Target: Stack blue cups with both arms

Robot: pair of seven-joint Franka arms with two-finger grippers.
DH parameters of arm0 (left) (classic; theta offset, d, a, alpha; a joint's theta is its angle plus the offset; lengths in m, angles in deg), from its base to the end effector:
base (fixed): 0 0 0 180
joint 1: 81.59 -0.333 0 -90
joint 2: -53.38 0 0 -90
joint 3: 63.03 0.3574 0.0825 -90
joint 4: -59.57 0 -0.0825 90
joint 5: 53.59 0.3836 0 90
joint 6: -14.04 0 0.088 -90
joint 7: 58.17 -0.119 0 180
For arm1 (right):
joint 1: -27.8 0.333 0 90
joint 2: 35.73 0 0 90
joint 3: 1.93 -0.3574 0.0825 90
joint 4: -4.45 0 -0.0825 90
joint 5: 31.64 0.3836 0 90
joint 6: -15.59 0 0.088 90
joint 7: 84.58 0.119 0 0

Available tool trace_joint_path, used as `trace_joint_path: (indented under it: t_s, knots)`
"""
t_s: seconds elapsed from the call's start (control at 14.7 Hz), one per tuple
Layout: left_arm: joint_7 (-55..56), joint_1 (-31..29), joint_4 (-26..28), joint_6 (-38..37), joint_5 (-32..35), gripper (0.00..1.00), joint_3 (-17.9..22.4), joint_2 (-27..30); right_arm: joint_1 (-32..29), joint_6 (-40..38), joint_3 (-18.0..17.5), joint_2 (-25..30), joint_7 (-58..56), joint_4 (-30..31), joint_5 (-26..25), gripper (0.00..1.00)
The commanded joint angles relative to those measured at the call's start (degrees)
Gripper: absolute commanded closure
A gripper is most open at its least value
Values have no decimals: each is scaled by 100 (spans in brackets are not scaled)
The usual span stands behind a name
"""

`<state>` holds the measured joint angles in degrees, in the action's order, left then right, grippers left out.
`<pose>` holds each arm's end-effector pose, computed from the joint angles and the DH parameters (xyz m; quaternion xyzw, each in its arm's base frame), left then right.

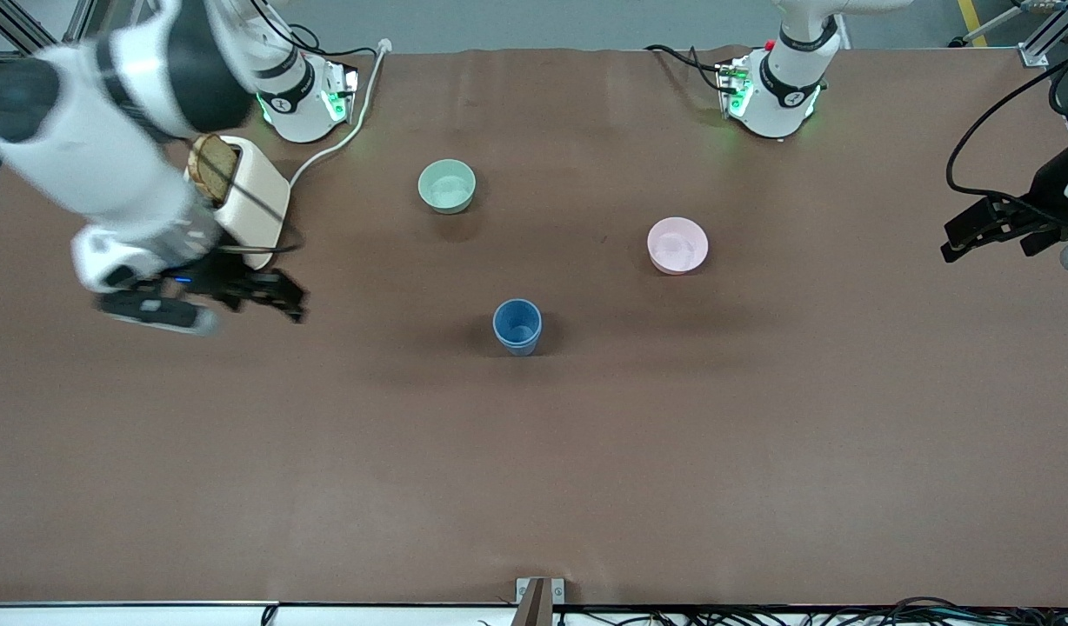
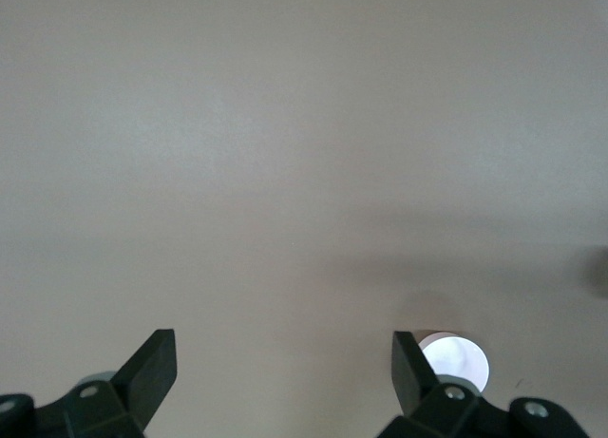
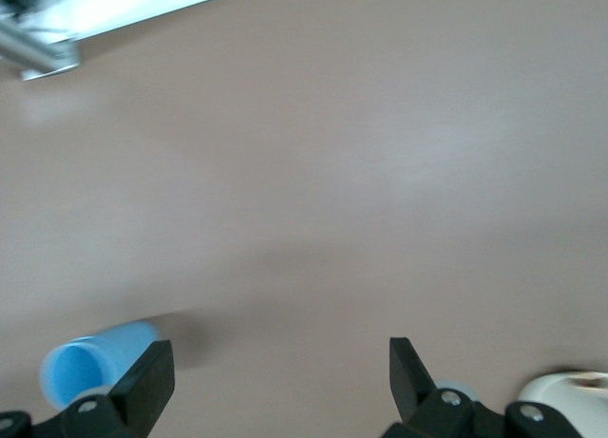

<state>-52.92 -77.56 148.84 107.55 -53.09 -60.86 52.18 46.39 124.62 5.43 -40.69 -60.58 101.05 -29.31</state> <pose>0.5681 -0.0177 0.6538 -0.9992 -0.0294 -0.0268 0.0031 0.5951 0.1247 0.5798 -0.9910 0.1157 -0.0582 0.0333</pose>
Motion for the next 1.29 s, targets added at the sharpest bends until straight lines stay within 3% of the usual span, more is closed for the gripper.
trace_joint_path:
  t_s: [0.0,0.2,0.41,0.61,0.82,0.95,1.23]
  knots:
    - [-16,-8,-41,-105,38,0,-6,50,-644,-381,-147,372,-333,202,-548,0]
    - [-51,-17,-67,-211,20,0,-6,50,-1303,-706,-156,583,-1000,141,-568,0]
    - [-33,19,-251,-210,29,0,-6,15,-1735,-1618,-147,680,-1809,-315,-559,0]
    - [-51,-16,-252,-211,20,0,-6,6,-1876,-2542,-147,662,-2101,-1018,-524,0]
    - [19,27,-252,-211,-50,0,-6,-11,-2034,-3026,-147,671,-2730,-1336,-462,0]
    - [2,36,-261,-211,-7,0,-6,-11,-2061,-3500,-139,697,-3075,-1398,-322,0]
    - [-16,45,-252,-219,20,0,-41,6,-2035,-3591,-174,961,-3426,-1275,-278,0]
